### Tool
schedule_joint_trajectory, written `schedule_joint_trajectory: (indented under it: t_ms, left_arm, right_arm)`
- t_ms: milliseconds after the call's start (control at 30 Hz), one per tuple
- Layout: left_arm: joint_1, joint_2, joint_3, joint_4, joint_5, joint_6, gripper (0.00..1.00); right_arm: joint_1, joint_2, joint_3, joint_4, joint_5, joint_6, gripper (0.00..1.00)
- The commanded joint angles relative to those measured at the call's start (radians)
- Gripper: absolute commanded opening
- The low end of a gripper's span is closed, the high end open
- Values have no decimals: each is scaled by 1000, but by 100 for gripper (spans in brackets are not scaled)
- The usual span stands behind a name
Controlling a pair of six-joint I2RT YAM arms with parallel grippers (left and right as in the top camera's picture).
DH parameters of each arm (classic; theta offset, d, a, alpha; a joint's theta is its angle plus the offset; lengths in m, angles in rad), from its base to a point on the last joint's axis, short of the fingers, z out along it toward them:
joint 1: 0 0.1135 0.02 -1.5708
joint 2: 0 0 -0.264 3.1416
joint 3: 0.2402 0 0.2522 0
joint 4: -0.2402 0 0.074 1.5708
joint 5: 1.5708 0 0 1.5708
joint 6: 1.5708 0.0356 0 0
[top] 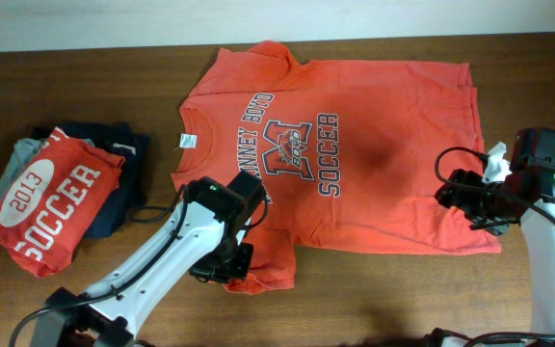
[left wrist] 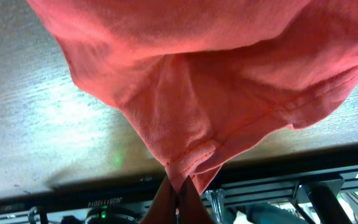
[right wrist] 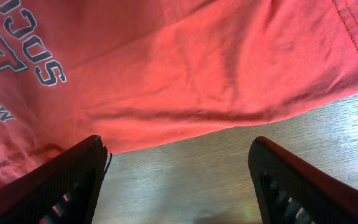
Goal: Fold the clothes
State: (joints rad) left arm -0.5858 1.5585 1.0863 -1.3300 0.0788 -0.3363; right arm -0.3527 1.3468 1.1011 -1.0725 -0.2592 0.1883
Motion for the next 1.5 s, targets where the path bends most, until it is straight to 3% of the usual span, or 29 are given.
schedule_joint_trajectory:
  t_ms: [0, 367, 400, 467, 500, 700, 833, 1000, 1367, 1467]
  left_arm:
    - [8, -13, 12, -14, 11, -39, 0]
    - [8, -14, 11, -115, -18, -38, 1]
    - [8, -14, 11, -113, -32, -38, 5]
    - [8, -14, 12, -101, -62, -38, 34]
    - [8, -14, 12, -92, -68, -38, 38]
    - [5, -14, 13, 14, -76, 0, 39]
    - [-16, -14, 13, 117, -75, 133, 42]
    - [-38, -14, 13, 224, -48, 209, 45]
    - [-43, -12, 13, 354, 34, 446, 46]
    - [-43, -11, 12, 357, 36, 448, 47]
  right_arm:
    - [-1, 2, 1, 0, -9, 7, 75]
    - [-1, 2, 1, -1, -5, 8, 75]
    - [-2, 2, 1, -1, 0, 8, 75]
    - [-2, 2, 1, -3, 13, 8, 75]
    - [-2, 2, 1, -5, 22, 8, 75]
    - [-32, 2, 2, -12, 113, 66, 76]
    - [-109, 2, 2, -16, 111, 90, 85]
    - [-222, 14, 1, -10, 107, 106, 97]
    - [-320, 174, 1, -31, 152, 148, 93]
    - [-338, 225, 1, -6, 179, 185, 93]
